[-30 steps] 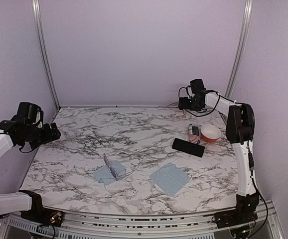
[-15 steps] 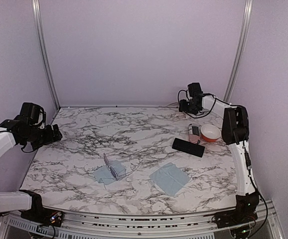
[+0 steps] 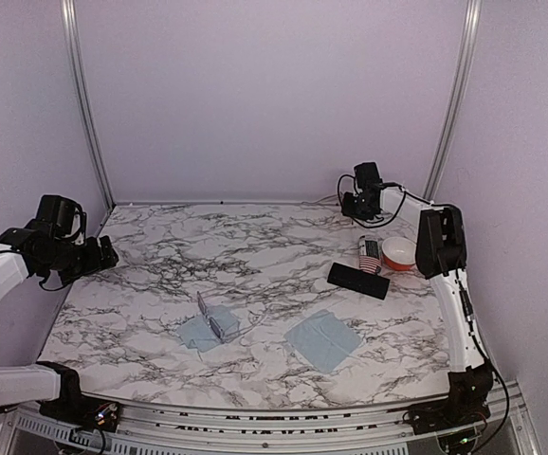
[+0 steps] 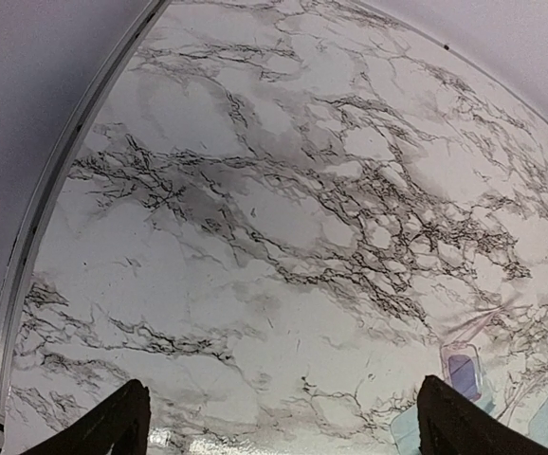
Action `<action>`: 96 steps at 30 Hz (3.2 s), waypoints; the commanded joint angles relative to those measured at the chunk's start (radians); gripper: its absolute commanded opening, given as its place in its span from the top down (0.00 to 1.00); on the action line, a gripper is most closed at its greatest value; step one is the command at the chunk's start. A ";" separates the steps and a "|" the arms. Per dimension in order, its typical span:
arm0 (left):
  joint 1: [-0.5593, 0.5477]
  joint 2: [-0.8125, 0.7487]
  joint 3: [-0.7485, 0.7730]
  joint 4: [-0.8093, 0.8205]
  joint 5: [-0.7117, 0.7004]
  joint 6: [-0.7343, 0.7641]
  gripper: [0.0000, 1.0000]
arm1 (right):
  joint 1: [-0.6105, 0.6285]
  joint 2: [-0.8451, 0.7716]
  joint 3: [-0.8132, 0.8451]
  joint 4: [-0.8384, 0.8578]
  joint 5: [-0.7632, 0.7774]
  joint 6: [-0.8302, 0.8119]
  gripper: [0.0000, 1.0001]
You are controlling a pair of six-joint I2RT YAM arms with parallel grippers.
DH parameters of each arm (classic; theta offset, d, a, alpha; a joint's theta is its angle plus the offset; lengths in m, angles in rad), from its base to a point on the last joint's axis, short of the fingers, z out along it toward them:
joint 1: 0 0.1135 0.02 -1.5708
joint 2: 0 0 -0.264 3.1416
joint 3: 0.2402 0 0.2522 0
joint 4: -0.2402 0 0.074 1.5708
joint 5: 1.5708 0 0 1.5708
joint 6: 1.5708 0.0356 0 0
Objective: Organize the sunglasses
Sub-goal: Pick up the sunglasses from the corner of the board, then put down the sunglasses at the center of the board.
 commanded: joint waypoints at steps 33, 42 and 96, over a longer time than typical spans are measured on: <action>-0.002 -0.040 -0.003 -0.001 0.024 0.013 0.01 | 0.017 -0.065 -0.006 -0.023 -0.002 0.007 1.00; -0.002 -0.030 -0.003 -0.002 0.029 0.015 0.01 | 0.091 -0.295 -0.145 -0.009 -0.027 -0.110 1.00; -0.192 0.142 -0.002 0.012 0.028 0.015 0.06 | 0.686 -0.488 -0.750 0.079 0.338 -0.085 0.64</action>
